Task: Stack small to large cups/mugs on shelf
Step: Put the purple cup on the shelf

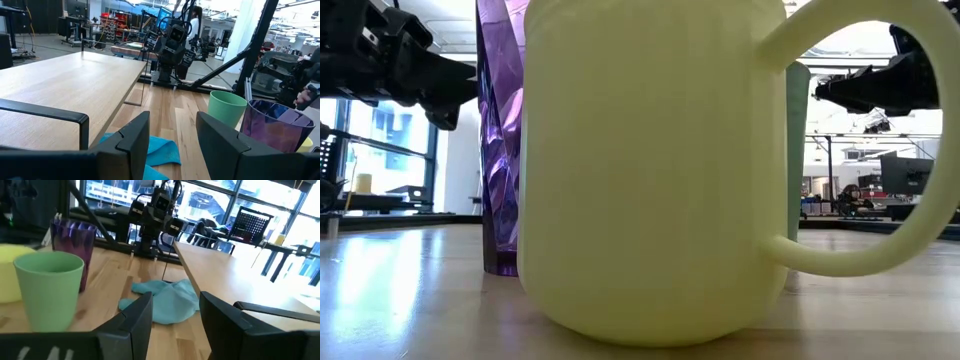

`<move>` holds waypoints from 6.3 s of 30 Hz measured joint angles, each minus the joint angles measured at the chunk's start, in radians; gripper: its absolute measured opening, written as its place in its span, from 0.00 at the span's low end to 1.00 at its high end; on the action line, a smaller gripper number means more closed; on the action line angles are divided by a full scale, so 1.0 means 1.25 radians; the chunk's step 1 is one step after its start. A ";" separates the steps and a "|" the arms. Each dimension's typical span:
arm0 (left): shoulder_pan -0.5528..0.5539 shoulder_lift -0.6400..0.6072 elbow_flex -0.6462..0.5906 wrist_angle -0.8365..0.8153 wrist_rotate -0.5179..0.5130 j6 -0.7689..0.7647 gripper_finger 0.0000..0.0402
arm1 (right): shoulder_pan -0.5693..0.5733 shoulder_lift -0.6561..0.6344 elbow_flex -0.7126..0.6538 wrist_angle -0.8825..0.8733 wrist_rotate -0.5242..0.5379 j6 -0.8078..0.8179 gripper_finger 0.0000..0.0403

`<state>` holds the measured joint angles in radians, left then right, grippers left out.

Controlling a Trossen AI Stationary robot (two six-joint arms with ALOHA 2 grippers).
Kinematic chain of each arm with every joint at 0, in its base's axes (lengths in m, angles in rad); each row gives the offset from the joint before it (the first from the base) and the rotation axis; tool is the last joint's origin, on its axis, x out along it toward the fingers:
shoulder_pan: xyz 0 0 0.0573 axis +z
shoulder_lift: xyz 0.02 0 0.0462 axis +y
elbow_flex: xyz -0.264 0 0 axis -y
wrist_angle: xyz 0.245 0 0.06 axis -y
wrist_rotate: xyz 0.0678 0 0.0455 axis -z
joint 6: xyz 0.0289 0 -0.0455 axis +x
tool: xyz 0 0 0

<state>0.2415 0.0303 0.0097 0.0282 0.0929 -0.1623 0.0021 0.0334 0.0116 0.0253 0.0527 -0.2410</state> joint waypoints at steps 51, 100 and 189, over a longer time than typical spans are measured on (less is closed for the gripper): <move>0.000 0.000 0.000 0.078 0.359 -0.166 0.37 | 0.000 0.004 0.024 0.248 -0.152 0.301 0.39; 0.000 0.006 0.000 0.068 0.372 -0.184 0.37 | 0.030 1.079 1.132 -0.553 -0.136 0.186 0.39; 0.000 0.195 0.000 0.033 0.277 -0.056 0.37 | 0.145 1.586 1.480 -0.591 -0.135 0.285 0.39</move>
<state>0.2413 0.2737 0.0101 0.0697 0.4391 -0.2317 0.1836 2.0159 1.8610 -0.7129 -0.1165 0.1150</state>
